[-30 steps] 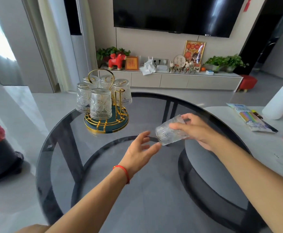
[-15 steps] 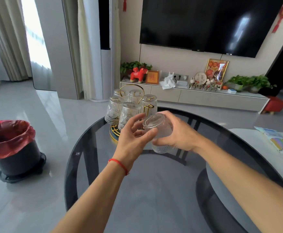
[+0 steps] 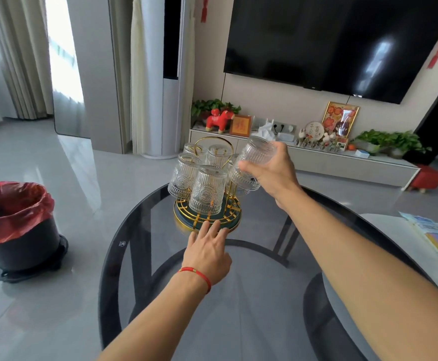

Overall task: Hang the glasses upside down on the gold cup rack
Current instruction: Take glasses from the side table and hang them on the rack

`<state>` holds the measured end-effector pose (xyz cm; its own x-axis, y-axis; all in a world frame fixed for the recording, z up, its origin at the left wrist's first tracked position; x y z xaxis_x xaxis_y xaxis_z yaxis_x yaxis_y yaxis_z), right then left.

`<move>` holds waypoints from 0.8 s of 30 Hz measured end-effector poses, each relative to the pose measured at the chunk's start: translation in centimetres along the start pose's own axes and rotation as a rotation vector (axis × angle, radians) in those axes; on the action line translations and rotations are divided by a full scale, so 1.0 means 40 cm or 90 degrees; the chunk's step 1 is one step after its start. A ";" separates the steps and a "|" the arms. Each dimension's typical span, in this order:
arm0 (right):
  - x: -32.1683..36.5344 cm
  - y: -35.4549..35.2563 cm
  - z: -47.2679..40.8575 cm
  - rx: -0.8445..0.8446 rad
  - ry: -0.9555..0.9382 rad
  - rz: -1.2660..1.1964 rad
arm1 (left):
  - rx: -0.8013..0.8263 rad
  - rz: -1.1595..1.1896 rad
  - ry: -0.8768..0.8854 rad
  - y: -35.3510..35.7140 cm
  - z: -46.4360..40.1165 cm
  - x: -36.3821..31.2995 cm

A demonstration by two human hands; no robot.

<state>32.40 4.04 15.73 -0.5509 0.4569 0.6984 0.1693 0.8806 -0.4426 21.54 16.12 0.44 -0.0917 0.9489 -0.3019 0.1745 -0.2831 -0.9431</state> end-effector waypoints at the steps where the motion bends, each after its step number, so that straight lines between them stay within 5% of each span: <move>1: 0.000 0.015 -0.006 0.014 0.000 0.016 | 0.012 0.003 -0.001 0.004 0.000 0.003; 24: -0.063 0.140 0.045 0.217 -0.107 0.203 | 0.076 0.071 -0.022 0.022 -0.010 0.016</move>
<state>33.25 7.58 10.49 -0.6441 0.6458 0.4099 0.0902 0.5963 -0.7977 22.01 16.53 -0.50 -0.1129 0.9057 -0.4085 0.0674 -0.4032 -0.9126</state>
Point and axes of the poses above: each hand's wrist, its own z-axis away from the middle knuckle, its own y-axis out of the palm, x = y × z, the point moved 9 cm from there along -z, towards the middle knuckle, and after that the axes turned 11 degrees about -y, right-handed, at the moved point
